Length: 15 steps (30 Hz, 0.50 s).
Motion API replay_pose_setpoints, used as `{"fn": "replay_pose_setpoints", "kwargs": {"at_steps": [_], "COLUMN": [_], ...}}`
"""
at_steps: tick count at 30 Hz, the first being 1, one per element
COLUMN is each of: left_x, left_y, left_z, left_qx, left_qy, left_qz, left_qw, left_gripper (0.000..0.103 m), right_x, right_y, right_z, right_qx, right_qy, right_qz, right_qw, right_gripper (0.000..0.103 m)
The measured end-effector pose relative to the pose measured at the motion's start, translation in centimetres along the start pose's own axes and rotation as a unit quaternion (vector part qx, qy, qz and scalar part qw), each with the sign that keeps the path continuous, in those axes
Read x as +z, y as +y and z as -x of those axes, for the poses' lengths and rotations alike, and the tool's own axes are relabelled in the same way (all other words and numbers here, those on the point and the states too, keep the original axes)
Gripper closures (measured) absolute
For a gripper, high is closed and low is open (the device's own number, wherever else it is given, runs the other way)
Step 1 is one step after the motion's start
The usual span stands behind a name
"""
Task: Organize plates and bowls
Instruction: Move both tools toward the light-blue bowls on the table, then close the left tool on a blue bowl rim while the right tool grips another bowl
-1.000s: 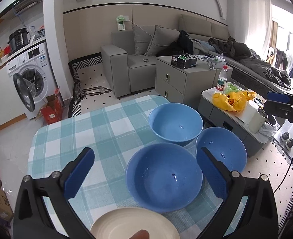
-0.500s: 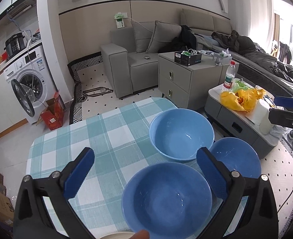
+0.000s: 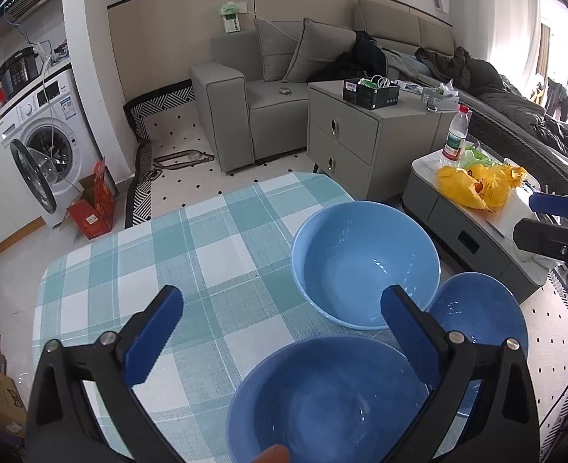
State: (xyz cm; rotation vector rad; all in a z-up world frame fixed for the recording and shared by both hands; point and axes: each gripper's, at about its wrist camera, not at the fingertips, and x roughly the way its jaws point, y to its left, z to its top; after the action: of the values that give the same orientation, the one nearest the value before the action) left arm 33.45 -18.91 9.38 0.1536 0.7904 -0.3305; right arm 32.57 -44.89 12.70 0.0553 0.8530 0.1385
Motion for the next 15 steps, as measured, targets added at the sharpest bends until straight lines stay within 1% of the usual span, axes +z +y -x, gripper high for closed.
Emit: {"fn": "replay_pose_setpoints", "kwargs": {"at_steps": [4, 11, 15], "left_x": [0.2, 0.3, 0.3], "left_y": [0.2, -0.1, 0.2], "left_z": [-1.6, -4.4, -6.0], "left_qx": [-0.006, -0.008, -0.01], "left_qy": [0.014, 0.032, 0.042], "left_qz": [0.011, 0.01, 0.017], "left_qw": [0.9998, 0.9994, 0.9989], "left_gripper": [0.0, 0.0, 0.0], "right_x": [0.1, -0.2, -0.3], "right_y": [-0.3, -1.0, -1.9], "right_z": [-1.8, -5.9, -7.7], "right_qx": [-0.001, -0.008, -0.002], "right_qy": [0.012, 0.049, 0.063], "right_qz": [-0.005, -0.016, -0.032], "right_qw": [1.0, 0.999, 0.997], "right_gripper": [0.001, 0.001, 0.001]}}
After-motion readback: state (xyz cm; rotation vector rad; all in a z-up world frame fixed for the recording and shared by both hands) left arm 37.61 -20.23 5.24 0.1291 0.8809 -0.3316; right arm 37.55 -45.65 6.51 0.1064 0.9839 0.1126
